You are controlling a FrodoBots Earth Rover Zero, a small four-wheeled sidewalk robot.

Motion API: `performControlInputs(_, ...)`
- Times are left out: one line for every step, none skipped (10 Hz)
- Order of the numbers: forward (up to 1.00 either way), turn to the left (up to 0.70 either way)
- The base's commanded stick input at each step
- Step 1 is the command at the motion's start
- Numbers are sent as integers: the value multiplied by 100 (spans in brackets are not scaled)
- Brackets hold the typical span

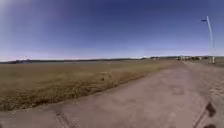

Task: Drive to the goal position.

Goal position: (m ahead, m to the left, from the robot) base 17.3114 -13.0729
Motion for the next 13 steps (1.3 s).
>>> performControlInputs(100, -40)
performControlInputs(100, -40)
performControlInputs(100, -40)
performControlInputs(100, -40)
performControlInputs(100, -40)
performControlInputs(100, -40)
performControlInputs(100, -40)
performControlInputs(100, -40)
performControlInputs(100, -40)
performControlInputs(100, -40)
performControlInputs(100, -40)
performControlInputs(100, -40)
performControlInputs(100, -40)
